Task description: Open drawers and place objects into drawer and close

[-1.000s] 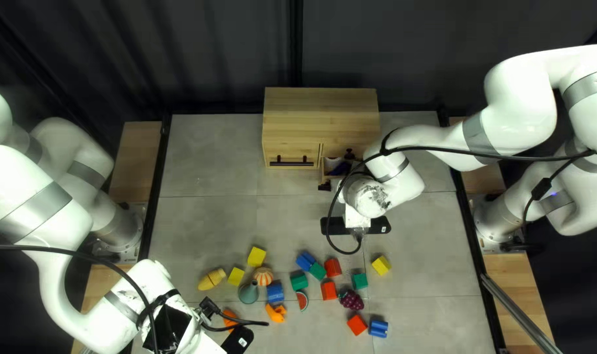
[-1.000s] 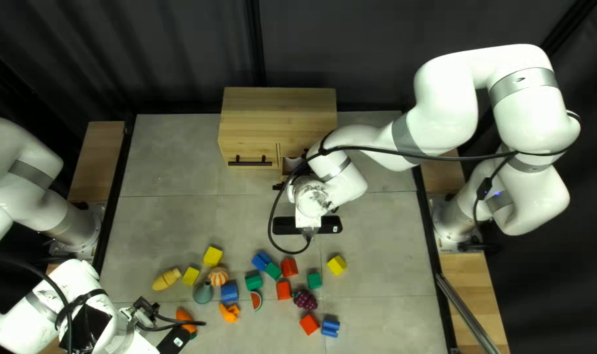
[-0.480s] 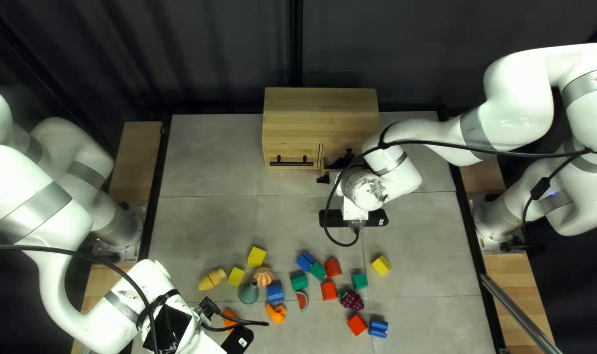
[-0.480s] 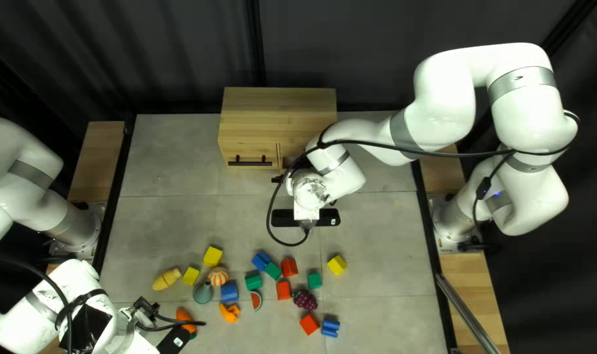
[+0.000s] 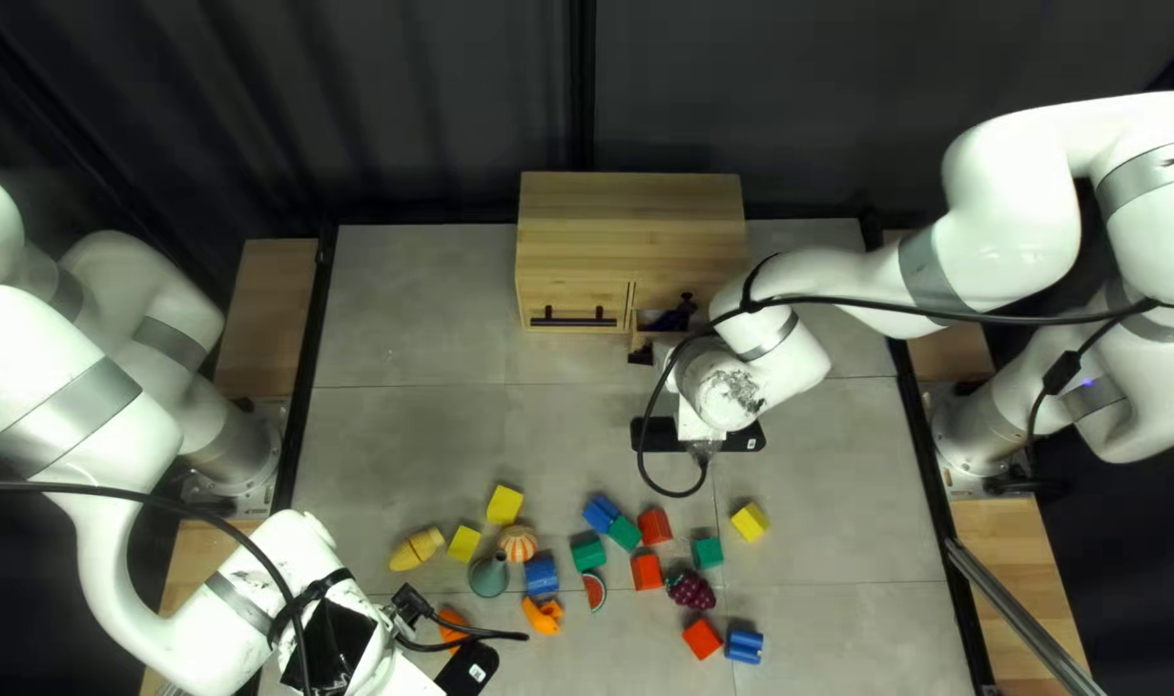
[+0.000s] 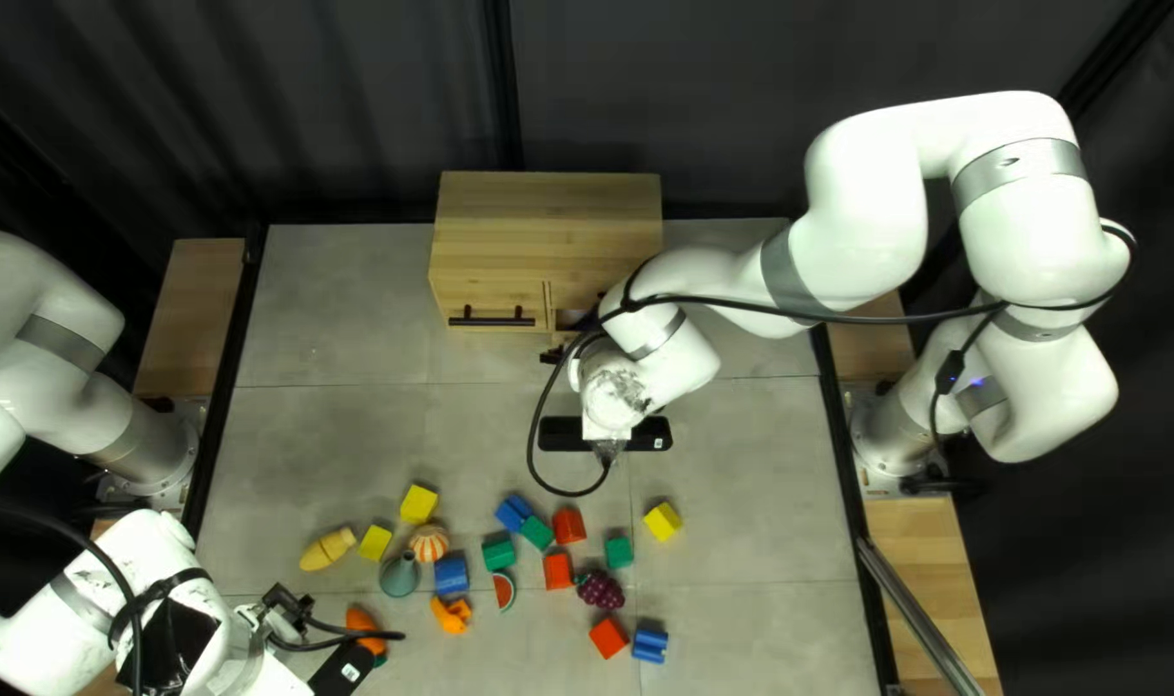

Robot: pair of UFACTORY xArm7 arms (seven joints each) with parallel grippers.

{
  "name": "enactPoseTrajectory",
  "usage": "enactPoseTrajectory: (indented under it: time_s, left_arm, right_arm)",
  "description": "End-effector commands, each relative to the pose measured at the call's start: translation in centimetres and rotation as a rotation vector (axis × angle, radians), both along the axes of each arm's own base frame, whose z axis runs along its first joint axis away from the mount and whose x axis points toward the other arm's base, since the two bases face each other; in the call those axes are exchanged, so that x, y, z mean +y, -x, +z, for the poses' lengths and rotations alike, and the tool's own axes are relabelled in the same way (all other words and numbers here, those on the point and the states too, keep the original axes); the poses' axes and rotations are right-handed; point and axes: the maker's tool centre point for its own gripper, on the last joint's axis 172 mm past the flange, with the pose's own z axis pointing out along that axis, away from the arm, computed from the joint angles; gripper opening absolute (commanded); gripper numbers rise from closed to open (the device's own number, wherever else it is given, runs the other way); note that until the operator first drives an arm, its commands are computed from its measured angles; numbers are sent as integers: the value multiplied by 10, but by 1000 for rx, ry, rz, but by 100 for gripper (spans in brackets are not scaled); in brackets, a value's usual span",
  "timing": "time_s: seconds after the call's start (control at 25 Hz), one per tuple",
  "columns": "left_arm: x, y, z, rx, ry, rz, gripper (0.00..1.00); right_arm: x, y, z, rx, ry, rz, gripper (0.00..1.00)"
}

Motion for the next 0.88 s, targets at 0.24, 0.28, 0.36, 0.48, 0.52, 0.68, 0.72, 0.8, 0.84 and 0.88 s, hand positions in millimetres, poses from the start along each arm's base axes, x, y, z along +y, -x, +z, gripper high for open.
enactPoseTrajectory:
  time_s: [0.24,0.28,0.36,0.48,0.52,0.68,0.72,0.8,0.84,0.88]
  left_arm:
    - [0,0,0,0,0,0,100]
    - [0,0,0,0,0,0,100]
    - [0,0,0,0,0,0,100]
    - [0,0,0,0,0,0,100]
    - [0,0,0,0,0,0,100]
    - [0,0,0,0,0,0,100]
    - [0,0,0,0,0,0,100]
    - [0,0,0,0,0,0,100]
    - [0,0,0,0,0,0,100]
    - [0,0,0,0,0,0,100]
  right_arm:
    - [-7,5,2,25,26,13,100]
    - [-9,6,2,26,28,14,100]
    - [-11,5,3,26,30,14,100]
    - [-15,4,3,24,33,15,100]
    - [-16,4,3,23,33,15,100]
    - [-21,1,3,22,35,18,100]
    - [-22,0,4,22,36,18,100]
    - [-24,0,3,22,38,19,100]
    - [-25,0,3,22,39,19,100]
    - [-27,-1,4,22,42,18,100]
